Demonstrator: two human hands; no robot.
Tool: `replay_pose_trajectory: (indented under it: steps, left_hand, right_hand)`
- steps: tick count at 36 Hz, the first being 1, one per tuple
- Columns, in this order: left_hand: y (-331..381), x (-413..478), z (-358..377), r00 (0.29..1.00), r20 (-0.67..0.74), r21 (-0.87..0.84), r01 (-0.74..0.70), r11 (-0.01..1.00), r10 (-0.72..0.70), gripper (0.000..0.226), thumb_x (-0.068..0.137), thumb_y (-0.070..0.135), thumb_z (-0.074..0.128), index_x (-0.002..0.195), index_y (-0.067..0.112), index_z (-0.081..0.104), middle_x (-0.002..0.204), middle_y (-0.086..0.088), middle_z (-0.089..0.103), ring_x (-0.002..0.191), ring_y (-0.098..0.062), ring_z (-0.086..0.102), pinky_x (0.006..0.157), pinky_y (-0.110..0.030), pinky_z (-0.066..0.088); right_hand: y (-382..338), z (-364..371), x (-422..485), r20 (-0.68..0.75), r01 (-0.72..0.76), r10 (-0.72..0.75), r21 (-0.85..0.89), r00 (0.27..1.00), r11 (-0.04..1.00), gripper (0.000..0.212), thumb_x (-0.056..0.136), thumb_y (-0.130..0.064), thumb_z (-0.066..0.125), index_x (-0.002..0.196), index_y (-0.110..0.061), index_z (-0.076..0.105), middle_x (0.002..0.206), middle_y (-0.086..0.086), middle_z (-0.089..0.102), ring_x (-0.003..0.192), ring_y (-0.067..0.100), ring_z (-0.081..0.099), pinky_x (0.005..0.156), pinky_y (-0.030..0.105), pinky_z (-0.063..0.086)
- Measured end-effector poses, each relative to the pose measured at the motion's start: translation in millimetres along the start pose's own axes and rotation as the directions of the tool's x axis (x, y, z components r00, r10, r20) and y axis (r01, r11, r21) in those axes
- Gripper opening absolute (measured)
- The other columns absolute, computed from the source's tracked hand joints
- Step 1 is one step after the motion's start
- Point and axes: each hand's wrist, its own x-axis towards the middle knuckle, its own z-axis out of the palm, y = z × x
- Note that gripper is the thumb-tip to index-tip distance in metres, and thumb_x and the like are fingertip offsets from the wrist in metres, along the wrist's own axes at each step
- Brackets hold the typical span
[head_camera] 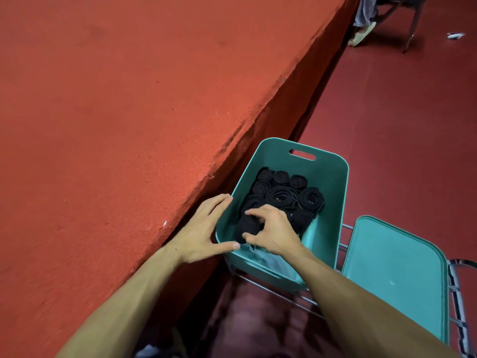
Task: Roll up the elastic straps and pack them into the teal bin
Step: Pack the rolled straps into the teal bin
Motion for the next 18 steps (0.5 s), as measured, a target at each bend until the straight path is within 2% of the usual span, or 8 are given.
replay_pose_trajectory:
  steps: [2,5,9,15,18]
  left_hand:
    - [2,-1,-1,1.0,0.006,0.003,0.006,1.0,-0.006,0.112,0.075,0.086,0.044,0.155,0.011,0.021,0.155,0.005,0.018,0.144,-0.002,0.009,0.115,-0.008,0.002]
    - [3,-1,-2,1.0,0.014,0.009,0.017,1.0,-0.017,0.112,0.076,0.086,0.044,0.155,0.012,0.019,0.154,0.008,0.016,0.144,-0.002,0.009,0.115,-0.008,0.001]
    - [2,-1,-1,0.999,0.029,0.009,0.037,0.999,-0.037,0.112,0.076,0.086,0.044,0.156,0.012,0.019,0.155,0.008,0.016,0.146,-0.005,0.009,0.115,-0.008,0.001]
    - [2,-2,0,0.999,0.021,-0.016,0.046,0.999,-0.046,0.11,0.077,0.084,0.045,0.156,0.011,0.019,0.155,0.007,0.018,0.144,-0.002,0.01,0.115,-0.008,0.003]
    - [2,-2,1,0.998,0.03,-0.031,0.053,0.998,-0.052,0.109,0.077,0.082,0.047,0.156,0.012,0.019,0.157,0.001,0.022,0.144,-0.006,0.014,0.117,-0.01,0.005]
  right_hand:
    - [3,5,4,0.031,-0.003,0.004,-0.009,1.0,1.0,0.059,0.071,-0.031,0.083,0.127,-0.022,0.065,0.116,-0.002,0.058,0.107,0.017,0.057,0.09,0.03,0.052]
    - [9,13,11,0.073,0.014,-0.011,-0.041,0.997,0.999,0.06,0.072,-0.03,0.083,0.128,-0.02,0.065,0.118,0.001,0.059,0.111,0.02,0.057,0.099,0.034,0.047]
    - [15,21,19,0.114,0.058,-0.052,-0.054,0.992,0.997,0.057,0.075,-0.023,0.082,0.129,-0.017,0.064,0.12,0.002,0.06,0.111,0.021,0.058,0.101,0.03,0.043]
    - [24,30,30,0.096,0.073,-0.069,-0.038,0.993,0.997,0.058,0.072,-0.021,0.085,0.126,-0.015,0.066,0.117,0.002,0.063,0.11,0.019,0.059,0.1,0.024,0.042]
    - [27,37,31,0.064,0.06,-0.059,-0.008,0.996,0.998,0.06,0.07,-0.021,0.086,0.127,-0.015,0.066,0.116,0.002,0.064,0.106,0.019,0.059,0.097,0.027,0.046]
